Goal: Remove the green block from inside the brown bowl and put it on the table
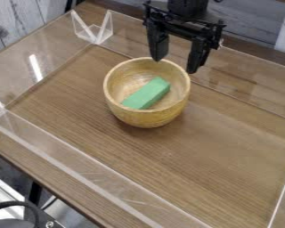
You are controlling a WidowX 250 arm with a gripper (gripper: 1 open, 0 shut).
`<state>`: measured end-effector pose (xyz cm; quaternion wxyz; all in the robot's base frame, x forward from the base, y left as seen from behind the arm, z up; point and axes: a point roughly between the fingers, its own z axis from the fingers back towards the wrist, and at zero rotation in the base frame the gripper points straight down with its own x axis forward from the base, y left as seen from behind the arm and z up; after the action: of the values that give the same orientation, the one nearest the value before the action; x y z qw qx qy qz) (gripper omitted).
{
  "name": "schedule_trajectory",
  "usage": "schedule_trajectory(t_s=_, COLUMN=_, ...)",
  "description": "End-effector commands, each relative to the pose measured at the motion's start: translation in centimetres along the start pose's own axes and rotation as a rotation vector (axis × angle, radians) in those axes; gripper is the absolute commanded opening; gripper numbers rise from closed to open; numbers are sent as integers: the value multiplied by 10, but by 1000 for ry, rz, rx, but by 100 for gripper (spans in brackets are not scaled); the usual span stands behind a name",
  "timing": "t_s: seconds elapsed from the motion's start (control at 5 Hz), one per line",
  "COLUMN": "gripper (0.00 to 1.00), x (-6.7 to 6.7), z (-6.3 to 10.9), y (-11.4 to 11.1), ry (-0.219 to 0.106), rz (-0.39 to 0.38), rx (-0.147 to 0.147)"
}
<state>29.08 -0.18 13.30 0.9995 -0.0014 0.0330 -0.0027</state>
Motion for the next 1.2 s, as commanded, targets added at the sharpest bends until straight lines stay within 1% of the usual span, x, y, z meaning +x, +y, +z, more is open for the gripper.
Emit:
schedule_trajectory(t_s=0.0, gripper=100, x=-8, z=-9, y=8, ry=27, rz=-11, rx=8)
schedule_trajectory(t_s=0.2, gripper=100, x=-19, z=-19, y=19, ry=61, rz=-23, rx=18)
schedule_trajectory(t_s=0.4, gripper=100, x=-27, z=-28, y=36, ry=44, rz=-24, rx=11)
schedule_trajectory(t_s=0.6, gripper=100, x=-30, z=-34, y=55, ry=27, rz=-12, rx=8)
schedule_trajectory(t_s=0.8, gripper=100, x=-21, z=-33, y=57, ry=3, rz=-13, rx=6)
schedule_trajectory(t_s=1.0, gripper=100, x=-16, z=-32, y=49, ry=-5, rz=-27, rx=7)
